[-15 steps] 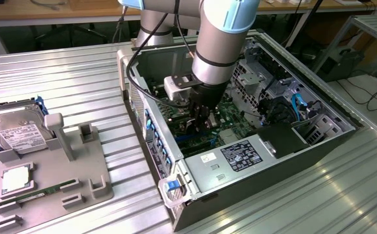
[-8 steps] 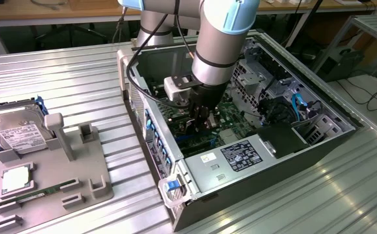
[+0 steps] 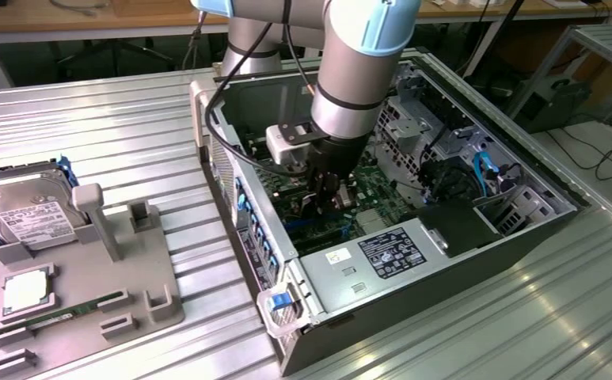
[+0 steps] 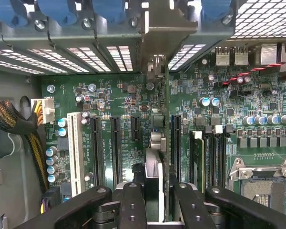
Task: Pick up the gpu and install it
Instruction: 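Insert the gpu into the slot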
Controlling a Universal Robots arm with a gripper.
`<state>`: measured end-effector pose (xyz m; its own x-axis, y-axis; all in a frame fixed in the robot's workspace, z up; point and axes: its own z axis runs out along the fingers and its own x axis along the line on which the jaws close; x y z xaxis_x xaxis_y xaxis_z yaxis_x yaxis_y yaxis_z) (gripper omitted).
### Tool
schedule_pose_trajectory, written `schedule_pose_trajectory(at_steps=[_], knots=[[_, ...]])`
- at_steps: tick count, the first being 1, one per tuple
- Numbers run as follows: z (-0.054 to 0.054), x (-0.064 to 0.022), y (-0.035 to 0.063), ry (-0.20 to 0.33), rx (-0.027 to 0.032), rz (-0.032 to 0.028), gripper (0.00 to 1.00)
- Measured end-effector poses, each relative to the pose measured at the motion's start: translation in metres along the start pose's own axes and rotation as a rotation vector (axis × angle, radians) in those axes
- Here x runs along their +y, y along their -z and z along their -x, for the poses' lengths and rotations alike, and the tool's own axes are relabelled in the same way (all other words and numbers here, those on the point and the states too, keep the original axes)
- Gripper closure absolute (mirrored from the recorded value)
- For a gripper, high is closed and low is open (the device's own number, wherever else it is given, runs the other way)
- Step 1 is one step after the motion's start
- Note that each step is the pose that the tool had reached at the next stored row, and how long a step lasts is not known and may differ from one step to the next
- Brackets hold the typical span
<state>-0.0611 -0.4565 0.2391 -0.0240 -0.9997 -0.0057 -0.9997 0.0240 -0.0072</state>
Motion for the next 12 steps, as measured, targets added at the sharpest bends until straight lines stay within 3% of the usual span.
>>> schedule_pose_trajectory(at_steps=[4,6,12], knots=[[0.0,0.0011,0.0,0.0,-0.0003,-0.0156,0.72],[0.0,0.0016,0.0,0.0,-0.0005,-0.0205,0.72],[-0.0001,0.0033,0.0,0.0,-0.0008,-0.0219,0.72]])
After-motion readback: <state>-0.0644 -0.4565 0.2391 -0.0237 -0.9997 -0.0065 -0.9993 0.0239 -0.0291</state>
